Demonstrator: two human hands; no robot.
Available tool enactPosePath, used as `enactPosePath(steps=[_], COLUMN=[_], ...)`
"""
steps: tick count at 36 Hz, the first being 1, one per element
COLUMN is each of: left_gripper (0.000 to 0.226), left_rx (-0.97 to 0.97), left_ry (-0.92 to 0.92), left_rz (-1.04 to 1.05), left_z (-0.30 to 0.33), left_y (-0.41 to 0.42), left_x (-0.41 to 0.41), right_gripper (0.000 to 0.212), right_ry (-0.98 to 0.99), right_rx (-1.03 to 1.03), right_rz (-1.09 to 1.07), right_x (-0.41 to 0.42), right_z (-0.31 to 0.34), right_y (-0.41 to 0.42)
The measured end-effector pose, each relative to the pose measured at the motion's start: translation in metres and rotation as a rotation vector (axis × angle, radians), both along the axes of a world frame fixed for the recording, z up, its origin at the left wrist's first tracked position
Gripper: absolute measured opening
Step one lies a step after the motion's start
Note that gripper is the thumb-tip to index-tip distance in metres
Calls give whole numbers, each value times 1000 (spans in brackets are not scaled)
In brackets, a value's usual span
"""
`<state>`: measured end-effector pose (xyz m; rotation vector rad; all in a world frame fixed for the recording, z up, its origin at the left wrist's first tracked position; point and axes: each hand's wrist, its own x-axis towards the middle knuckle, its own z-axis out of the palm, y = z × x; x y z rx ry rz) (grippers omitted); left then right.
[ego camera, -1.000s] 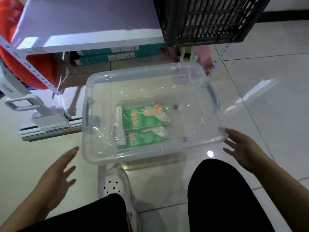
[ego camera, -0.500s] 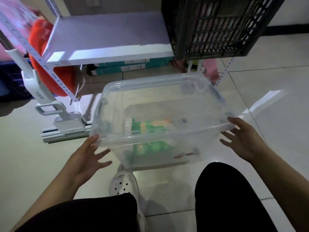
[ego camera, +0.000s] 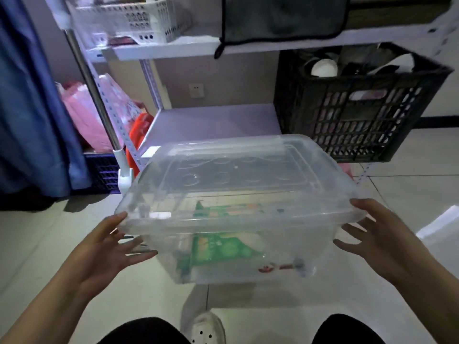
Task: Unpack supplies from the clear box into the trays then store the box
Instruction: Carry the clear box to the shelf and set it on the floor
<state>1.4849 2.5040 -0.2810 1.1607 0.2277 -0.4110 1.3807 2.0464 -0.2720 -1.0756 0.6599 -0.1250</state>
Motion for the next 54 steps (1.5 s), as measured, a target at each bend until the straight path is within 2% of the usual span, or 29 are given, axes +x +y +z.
enactPosePath(steps=[3, 6, 8, 14, 19, 23, 29, 34, 37, 39, 40, 41, 43, 46, 50, 54], left_gripper=[30, 21, 23, 36, 39, 42, 29, 71, 84, 104, 110, 109, 89, 60, 55, 51], left_rx=[1, -32, -51, -105, -112, -111, -136, 74, 219, 421, 570, 722, 976, 1362, 1519, 1573], left_ry=[-49, -60, -77, -115, -73, -71, -103, -273, -347, -475, -593, -728, -946, -1193, -1240, -1186], left_rz=[31, 70, 73, 92, 188, 185, 148, -40, -30, 45, 69, 73, 73, 148, 149, 161], left_z=[21, 34, 44, 69, 80, 73, 61, 62, 61, 59, 58, 57, 52, 47, 58, 69], left_y=[12, 19, 18, -2, -11, -9, -7, -5, 0, 3, 2, -1, -7, -15, -19, -22], left_x=[14, 30, 43, 91, 131, 155, 183, 194, 198, 201, 201, 201, 199, 200, 213, 238], right_gripper=[60, 48, 37, 23, 24, 15, 41, 42, 53, 63, 62, 56, 48, 44, 45, 43], right_ry=[-58, -107, -130, -159, -137, -168, -222, -315, -393, -407, -356, -272, -155, -178, -333, -380], right_rx=[13, 19, 13, 20, -7, -9, -40, -395, -599, -802, -974, -1155, -1390, -1742, -2041, -2139], right_rz=[13, 17, 10, -39, 56, 68, 85, 317, 265, 258, 255, 232, 172, 141, 104, 44], right_x=[11, 31, 46, 94, 119, 135, 171, 179, 183, 187, 191, 195, 202, 215, 233, 255], right_z=[18, 37, 48, 74, 76, 68, 66, 76, 70, 62, 58, 54, 48, 48, 55, 63], right_y=[13, 23, 27, 23, 27, 30, 25, 21, 17, 14, 13, 12, 14, 20, 27, 29])
